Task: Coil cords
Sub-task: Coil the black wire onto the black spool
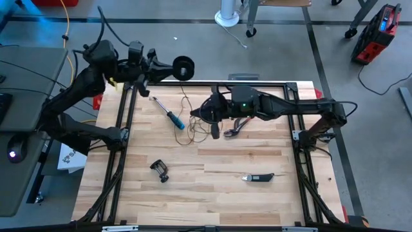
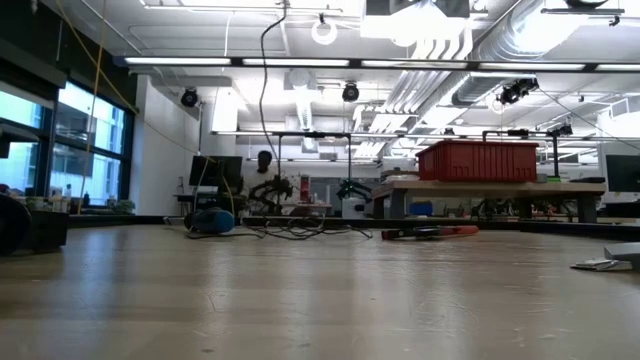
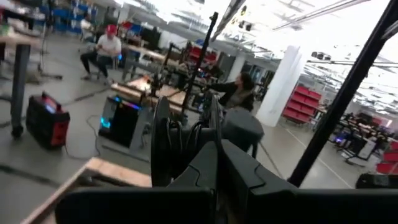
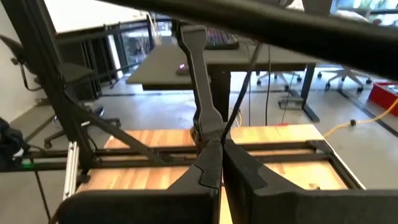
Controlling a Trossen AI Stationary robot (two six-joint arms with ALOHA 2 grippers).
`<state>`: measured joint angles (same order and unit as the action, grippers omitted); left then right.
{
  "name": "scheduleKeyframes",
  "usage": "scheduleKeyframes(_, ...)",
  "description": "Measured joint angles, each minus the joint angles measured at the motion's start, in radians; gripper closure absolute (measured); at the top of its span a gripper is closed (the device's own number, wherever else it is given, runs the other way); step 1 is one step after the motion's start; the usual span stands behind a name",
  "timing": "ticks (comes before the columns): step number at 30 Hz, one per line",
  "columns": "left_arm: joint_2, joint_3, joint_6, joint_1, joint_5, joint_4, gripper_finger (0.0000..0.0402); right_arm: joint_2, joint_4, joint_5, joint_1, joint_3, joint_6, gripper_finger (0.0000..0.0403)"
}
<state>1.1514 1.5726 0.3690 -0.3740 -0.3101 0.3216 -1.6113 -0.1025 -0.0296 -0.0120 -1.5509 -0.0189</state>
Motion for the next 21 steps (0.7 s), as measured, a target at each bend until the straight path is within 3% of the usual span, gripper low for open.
scheduleKeyframes(10, -0.076, 0.0, 0.14, 0.006, -0.089, 0.386, 0.0402, 0.122, -0.113, 0.004, -0.006, 0.0, 0.027, 0.0402)
scheduleKeyframes(16, -0.062, 0.0, 0.209, 0.025, -0.143, 0.368, 0.0402, 0.165, -0.117, 0.053, -0.01, 0.0, 0.065, 0.0403)
scheduleKeyframes(21, 0.0, 0.0, 0.287, 0.05, -0.275, 0.312, 0.0402, 0.158, -0.092, 0.06, -0.016, 0.0, 0.074, 0.0403)
